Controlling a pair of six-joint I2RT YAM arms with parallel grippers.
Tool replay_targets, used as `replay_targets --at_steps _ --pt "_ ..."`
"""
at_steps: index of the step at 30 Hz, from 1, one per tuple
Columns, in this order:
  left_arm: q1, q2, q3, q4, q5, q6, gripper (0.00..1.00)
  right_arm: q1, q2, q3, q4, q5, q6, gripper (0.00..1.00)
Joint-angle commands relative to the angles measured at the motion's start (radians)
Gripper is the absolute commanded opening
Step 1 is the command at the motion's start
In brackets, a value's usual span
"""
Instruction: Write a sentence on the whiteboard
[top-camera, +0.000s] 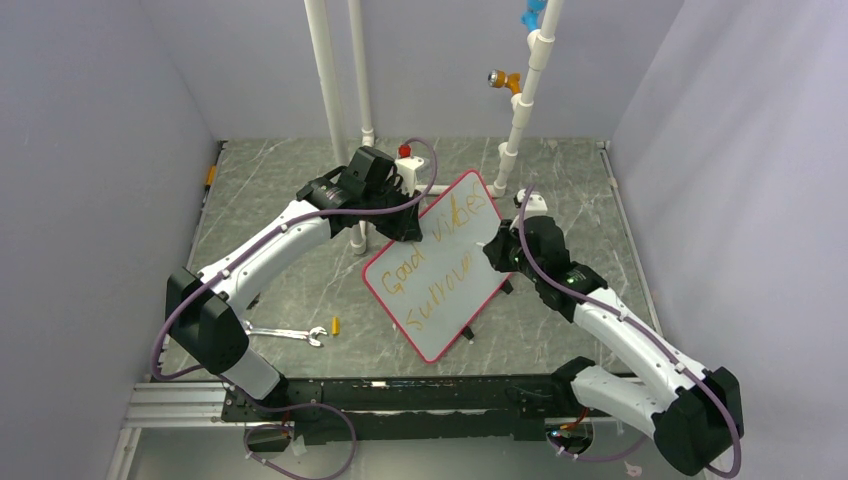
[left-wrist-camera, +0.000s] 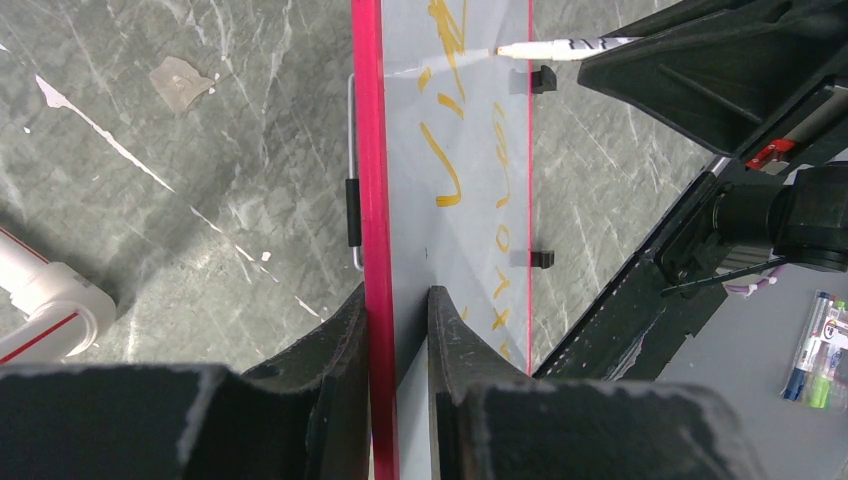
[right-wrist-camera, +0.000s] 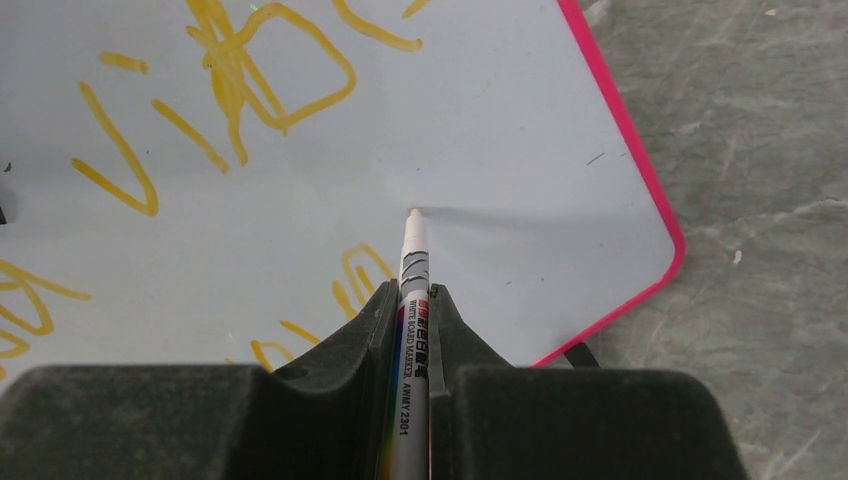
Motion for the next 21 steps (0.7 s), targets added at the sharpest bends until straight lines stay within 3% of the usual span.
replay_targets --at_steps 1,21 --pt "-0.006 -0.012 -0.007 -0.030 -0.068 0.086 0.00 -0.007 0.020 0.024 0.067 -0.047 0.003 0.00" --pt "-0.007 -0.008 -0.002 -0.034 -0.078 0.090 0.00 -0.009 0.034 -0.046 0.047 -0.154 -0.003 0.00"
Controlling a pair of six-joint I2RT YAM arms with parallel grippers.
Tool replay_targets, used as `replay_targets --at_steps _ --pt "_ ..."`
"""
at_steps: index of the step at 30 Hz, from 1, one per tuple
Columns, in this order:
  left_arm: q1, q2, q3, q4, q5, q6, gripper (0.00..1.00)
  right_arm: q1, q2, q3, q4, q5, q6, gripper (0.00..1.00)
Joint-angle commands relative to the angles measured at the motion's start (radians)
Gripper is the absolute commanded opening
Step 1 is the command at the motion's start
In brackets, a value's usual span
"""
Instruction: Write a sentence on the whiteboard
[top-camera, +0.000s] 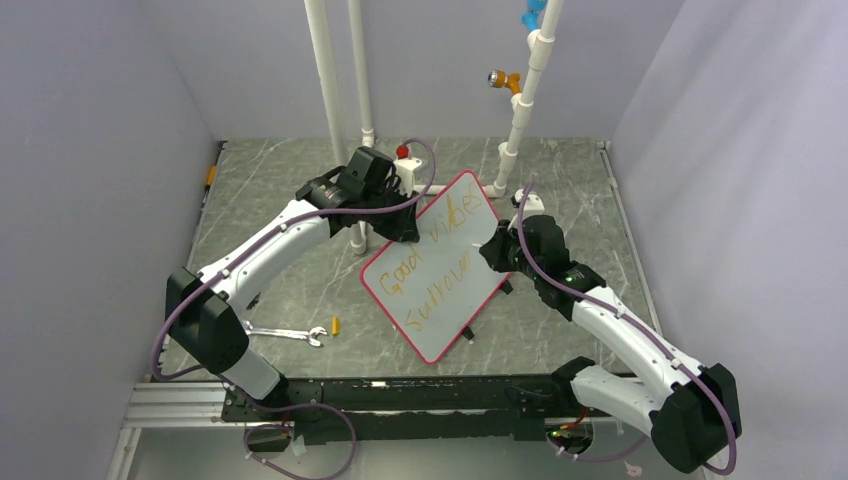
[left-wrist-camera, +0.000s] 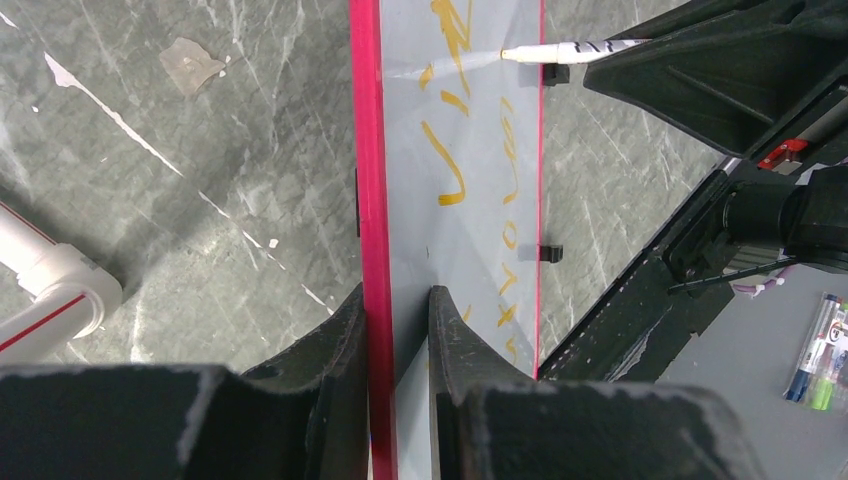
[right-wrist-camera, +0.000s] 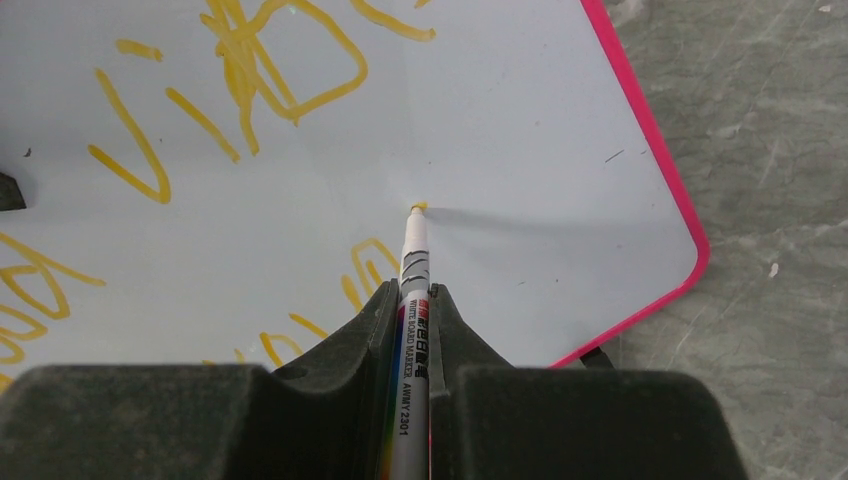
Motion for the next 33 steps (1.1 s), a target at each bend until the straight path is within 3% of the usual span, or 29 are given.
replay_targets --at_steps 1,15,33 --pt "-0.011 -0.010 -0.002 -0.014 -0.065 0.091 0.00 0.006 0.000 -0.043 0.013 -0.071 0.000 0.00" --pt "-0.011 -0.013 0.001 -0.014 -0.066 0.092 0.00 0.007 -0.033 -0.073 -0.043 -0.030 0.017 0.00" --pt "-0.011 -0.018 -0.003 -0.014 -0.063 0.092 0.00 0.008 0.078 0.099 -0.039 0.019 -0.002 0.00"
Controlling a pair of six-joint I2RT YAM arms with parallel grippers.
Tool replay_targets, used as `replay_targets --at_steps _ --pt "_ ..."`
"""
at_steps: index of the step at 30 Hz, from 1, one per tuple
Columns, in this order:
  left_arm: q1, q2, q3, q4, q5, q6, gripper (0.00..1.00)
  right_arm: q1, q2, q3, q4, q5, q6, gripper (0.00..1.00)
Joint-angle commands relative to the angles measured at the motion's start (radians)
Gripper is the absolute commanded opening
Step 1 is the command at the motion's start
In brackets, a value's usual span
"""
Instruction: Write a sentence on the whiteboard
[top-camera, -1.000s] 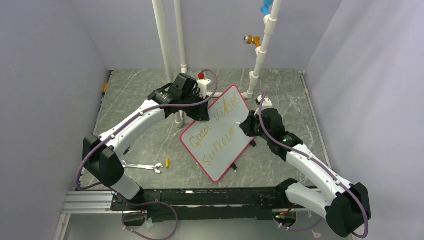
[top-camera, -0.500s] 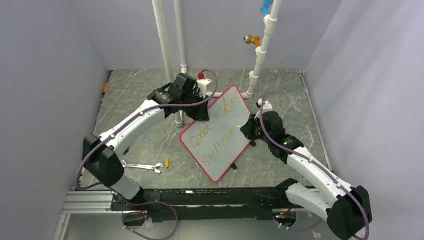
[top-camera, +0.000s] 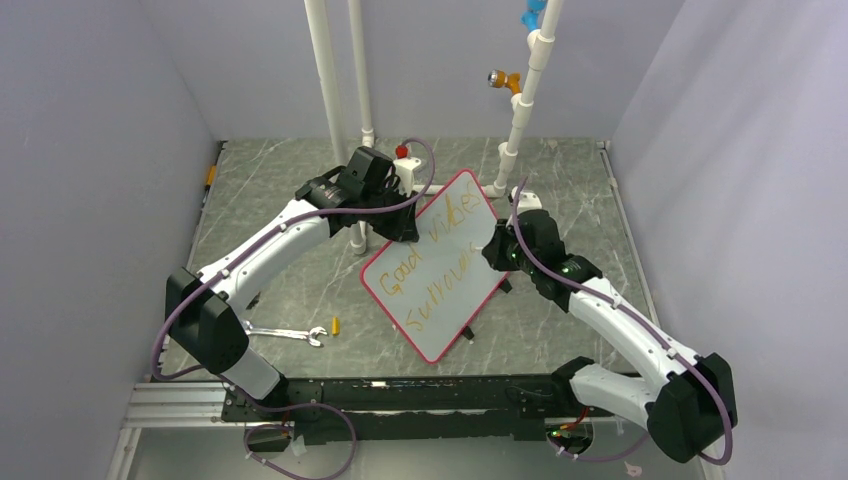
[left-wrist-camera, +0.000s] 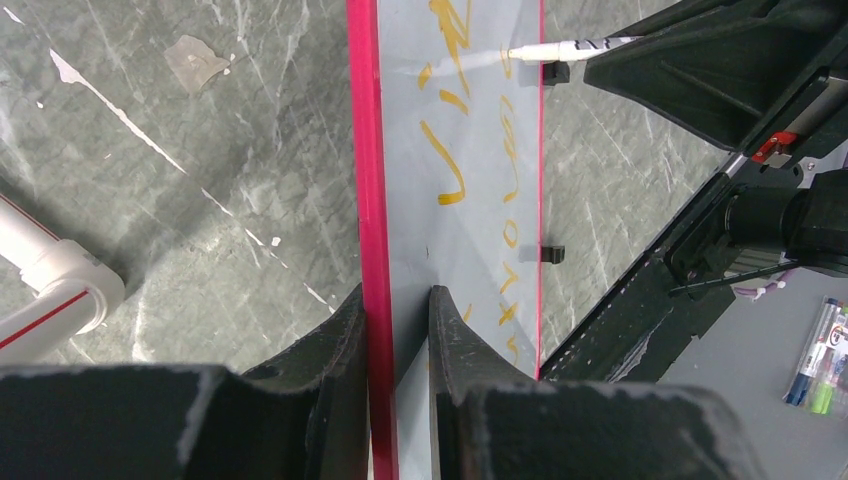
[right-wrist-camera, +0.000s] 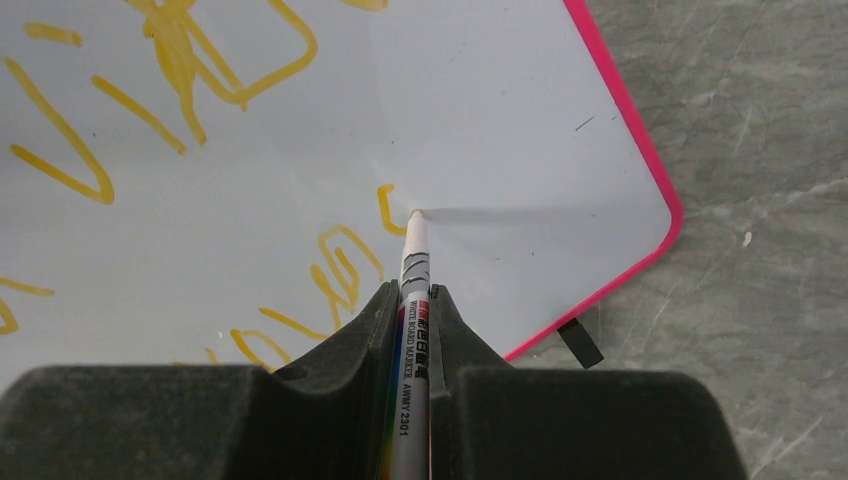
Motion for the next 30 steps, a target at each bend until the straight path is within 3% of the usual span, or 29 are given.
replay_targets --at_steps 1,20,30 --pt "-0.013 -0.019 -0.004 -0.009 -0.057 0.097 0.00 0.007 0.038 0.063 0.045 -0.015 -0.003 0.00" --pt "-0.013 -0.015 -0.004 -0.008 -0.056 0.095 0.00 0.006 0.084 0.177 0.054 -0.050 -0.004 0.00" --pt "-0.014 -0.022 -0.007 -0.008 -0.059 0.096 0.00 0.005 0.062 0.133 0.059 -0.054 -0.001 0.00"
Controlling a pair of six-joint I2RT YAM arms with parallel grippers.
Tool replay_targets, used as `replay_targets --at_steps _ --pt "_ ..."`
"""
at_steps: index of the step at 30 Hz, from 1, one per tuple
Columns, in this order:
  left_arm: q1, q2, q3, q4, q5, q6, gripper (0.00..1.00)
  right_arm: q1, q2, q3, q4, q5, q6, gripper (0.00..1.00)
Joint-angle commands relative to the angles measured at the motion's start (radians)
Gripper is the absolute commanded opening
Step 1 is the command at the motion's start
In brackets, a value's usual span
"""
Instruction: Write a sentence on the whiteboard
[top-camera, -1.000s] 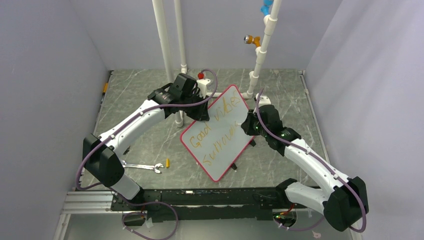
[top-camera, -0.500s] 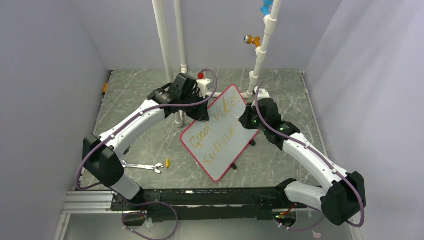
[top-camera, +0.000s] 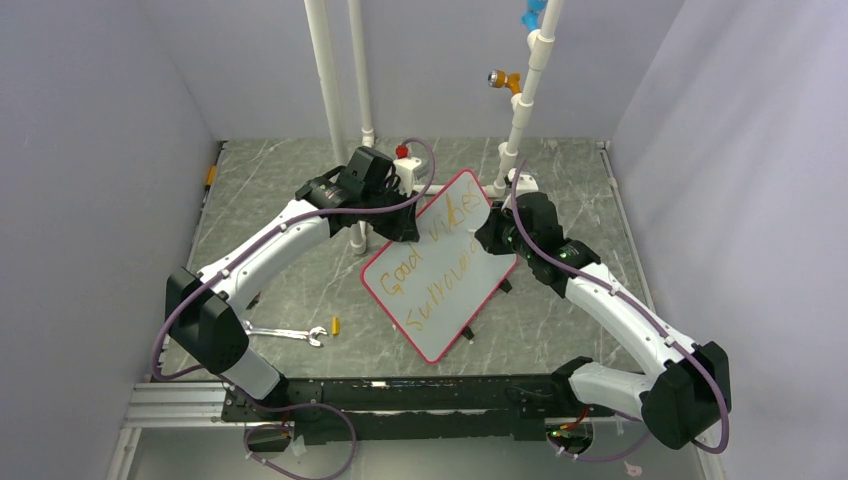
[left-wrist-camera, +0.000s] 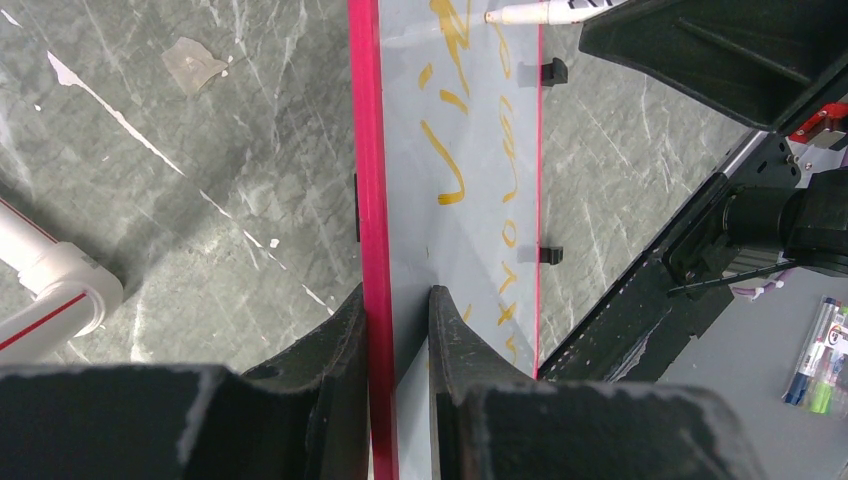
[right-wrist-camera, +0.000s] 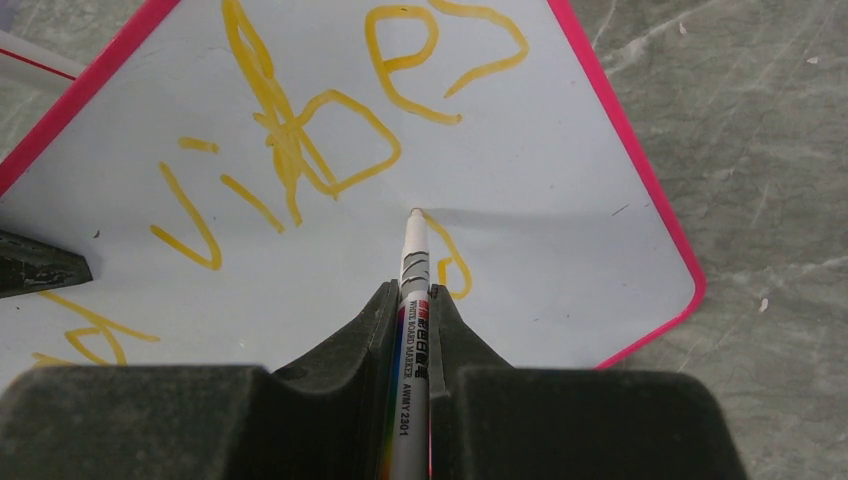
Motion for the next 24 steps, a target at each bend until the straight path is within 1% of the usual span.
replay_targets --at_steps 1,14,24 --pt "-0.013 -0.023 -0.008 -0.009 -0.061 0.097 0.00 0.006 -0.020 -0.016 0.058 -0.027 0.001 0.00" --pt "-0.014 -0.030 -0.010 -0.008 -0.064 0.094 0.00 0.006 -0.088 -0.147 0.037 -0.002 0.005 0.00" --pt "-0.014 -0.033 -0.011 -0.006 -0.062 0.092 0.00 0.006 -0.104 -0.188 0.017 0.089 0.000 0.00"
